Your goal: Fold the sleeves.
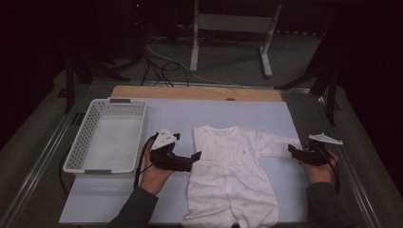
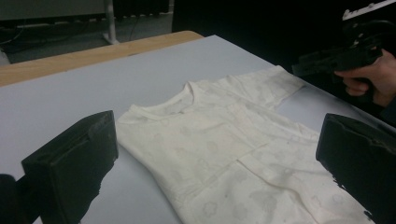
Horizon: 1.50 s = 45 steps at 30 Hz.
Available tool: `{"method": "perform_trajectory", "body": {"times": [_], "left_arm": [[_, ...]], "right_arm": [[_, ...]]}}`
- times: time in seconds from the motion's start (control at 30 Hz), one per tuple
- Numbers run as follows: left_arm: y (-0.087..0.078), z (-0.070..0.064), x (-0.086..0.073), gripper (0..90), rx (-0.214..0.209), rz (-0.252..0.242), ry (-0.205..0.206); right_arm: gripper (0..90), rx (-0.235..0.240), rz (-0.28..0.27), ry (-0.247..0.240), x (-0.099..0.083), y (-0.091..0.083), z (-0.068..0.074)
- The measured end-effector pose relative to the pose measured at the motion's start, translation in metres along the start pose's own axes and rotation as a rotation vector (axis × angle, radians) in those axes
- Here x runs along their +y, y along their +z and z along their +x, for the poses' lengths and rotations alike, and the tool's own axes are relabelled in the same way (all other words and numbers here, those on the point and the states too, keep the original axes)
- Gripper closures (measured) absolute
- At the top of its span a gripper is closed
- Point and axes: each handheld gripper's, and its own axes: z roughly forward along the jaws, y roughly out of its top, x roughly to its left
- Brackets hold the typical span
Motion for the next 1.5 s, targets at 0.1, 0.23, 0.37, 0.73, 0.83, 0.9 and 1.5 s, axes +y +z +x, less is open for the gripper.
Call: {"method": "perform_trajectory", "body": {"times": [0.1, 0.23, 0.37, 0.73, 0.83, 0.9, 1.5], "left_arm": [[0.000, 0.000, 0.000, 0.0, 0.001, -0.002, 0.000], [0.000, 0.000, 0.000, 0.0, 0.000, 0.000, 0.000], [0.000, 0.000, 0.000, 0.0, 0.000, 0.002, 0.002], [0.001, -0.002, 0.000, 0.0, -0.001, 0.003, 0.005], [0.001, -0.001, 0.000, 0.0, 0.001, 0.002, 0.002], [0.001, -0.001, 0.000, 0.0, 0.003, 0.003, 0.000], [0.001, -0.001, 0.000, 0.0, 0.002, -0.002, -0.006]], "right_arm": [[37.5, -0.015, 0.028, 0.020, -0.005, 0.004, -0.003], [50.6, -0.041, 0.068, 0.043, -0.009, 0.009, -0.006], [56.5, -0.063, 0.079, 0.037, -0.008, 0.011, -0.006], [88.0, -0.087, 0.098, 0.077, -0.007, 0.009, -0.002], [88.3, -0.125, 0.093, 0.075, -0.009, 0.007, -0.005], [88.3, -0.148, 0.091, 0.077, -0.009, 0.005, -0.007], [88.0, -0.072, -0.022, 0.029, 0.014, -0.018, 0.012]]}}
